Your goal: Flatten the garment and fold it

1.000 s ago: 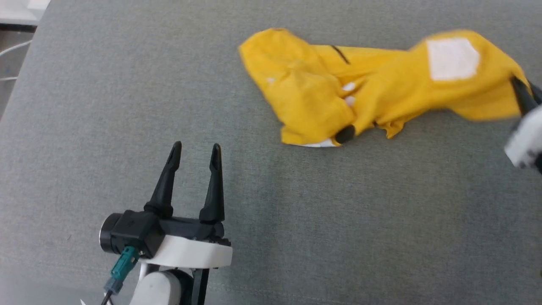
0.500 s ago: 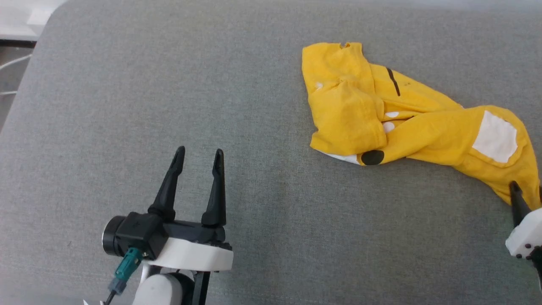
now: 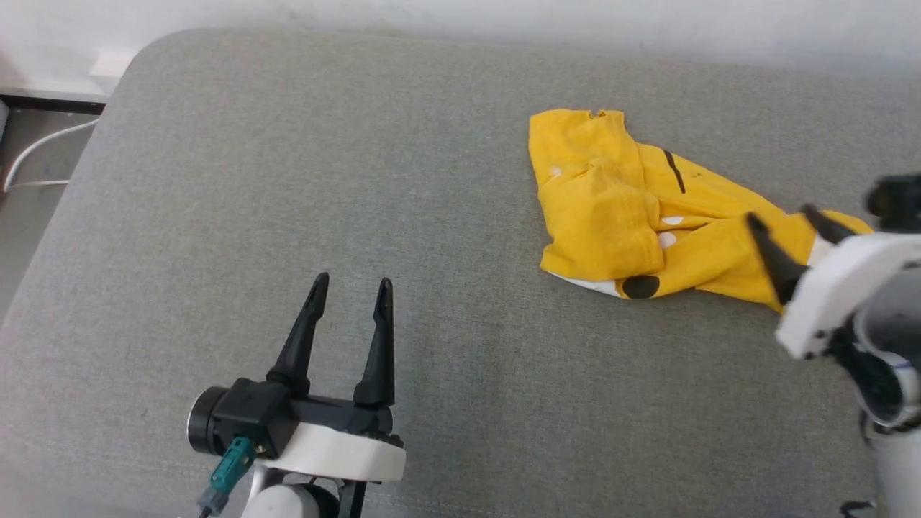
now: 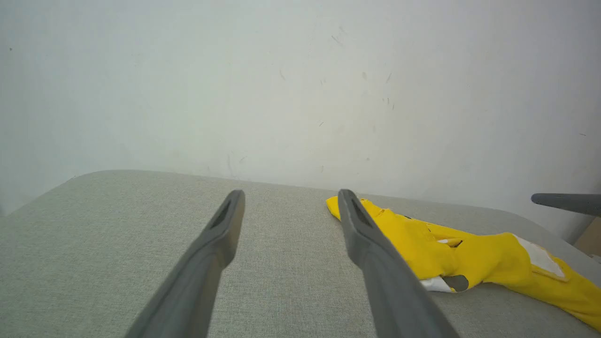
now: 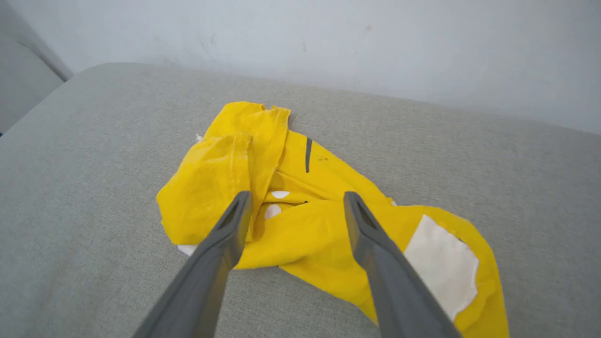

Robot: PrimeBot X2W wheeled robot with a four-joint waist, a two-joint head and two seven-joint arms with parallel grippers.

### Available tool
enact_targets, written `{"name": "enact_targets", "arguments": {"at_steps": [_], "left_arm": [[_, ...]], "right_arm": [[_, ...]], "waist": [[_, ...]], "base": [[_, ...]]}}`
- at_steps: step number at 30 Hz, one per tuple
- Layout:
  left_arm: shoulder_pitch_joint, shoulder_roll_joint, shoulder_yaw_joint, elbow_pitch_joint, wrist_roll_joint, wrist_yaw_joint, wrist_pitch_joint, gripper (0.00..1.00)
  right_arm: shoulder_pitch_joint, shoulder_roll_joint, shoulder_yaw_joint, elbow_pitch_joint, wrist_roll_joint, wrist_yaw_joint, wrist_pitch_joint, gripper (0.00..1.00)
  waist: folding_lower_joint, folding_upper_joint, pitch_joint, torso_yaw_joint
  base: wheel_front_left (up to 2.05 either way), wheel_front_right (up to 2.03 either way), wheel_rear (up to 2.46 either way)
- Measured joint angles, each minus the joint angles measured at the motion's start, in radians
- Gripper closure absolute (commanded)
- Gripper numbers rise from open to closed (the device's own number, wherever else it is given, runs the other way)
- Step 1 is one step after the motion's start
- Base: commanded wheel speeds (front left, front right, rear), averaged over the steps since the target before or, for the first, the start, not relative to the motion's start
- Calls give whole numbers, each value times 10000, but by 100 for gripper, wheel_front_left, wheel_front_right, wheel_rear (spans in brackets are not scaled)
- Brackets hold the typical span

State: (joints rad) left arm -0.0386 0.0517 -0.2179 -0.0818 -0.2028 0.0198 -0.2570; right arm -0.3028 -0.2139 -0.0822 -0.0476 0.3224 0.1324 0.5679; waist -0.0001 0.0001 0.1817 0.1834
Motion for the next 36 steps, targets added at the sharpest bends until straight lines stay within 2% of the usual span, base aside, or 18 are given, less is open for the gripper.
{"name": "enact_targets", "arguments": {"at_steps": [5,9,20,21,22,23,24,30,36], "left_arm": [[-7,0,-50,-46,-4,-2,0,0],[-51,0,-105,-79,-94,0,0,0],[-494,0,-232,-96,-276,31,0,0],[-514,0,-228,-94,-278,33,0,0],[-516,0,-226,-92,-278,50,0,0],[-516,2,-222,-92,-278,77,0,0],[-516,2,-211,-90,-278,77,0,0],[-516,2,-163,-35,-278,88,0,0],[-510,0,-161,2,-278,169,0,0]], "right_arm": [[-916,-119,1442,1045,174,-4,677,0],[-1756,-290,2213,2004,128,-6,727,0],[-2764,-320,2752,4211,119,-6,207,0],[-2802,-295,2763,4322,130,-6,165,20],[-2845,-267,2777,4420,140,-6,90,64],[-2895,-242,2803,4489,150,-6,17,94],[-2938,-217,2832,4521,157,-6,-44,100],[-3191,-249,3072,4548,286,-6,-366,100],[-3521,-633,3618,4077,295,-8,-769,100]], "waist": [[3,0,162,149],[2,0,406,290],[3,-1,1114,797],[3,0,1164,838],[3,0,1208,872],[3,0,1245,900],[3,0,1275,920],[2,0,1180,854],[1,0,845,697]], "base": [[0,0,0],[0,0,0],[0,0,0],[0,0,0],[0,0,0],[0,0,0],[0,0,0],[0,0,0],[0,0,0]]}}
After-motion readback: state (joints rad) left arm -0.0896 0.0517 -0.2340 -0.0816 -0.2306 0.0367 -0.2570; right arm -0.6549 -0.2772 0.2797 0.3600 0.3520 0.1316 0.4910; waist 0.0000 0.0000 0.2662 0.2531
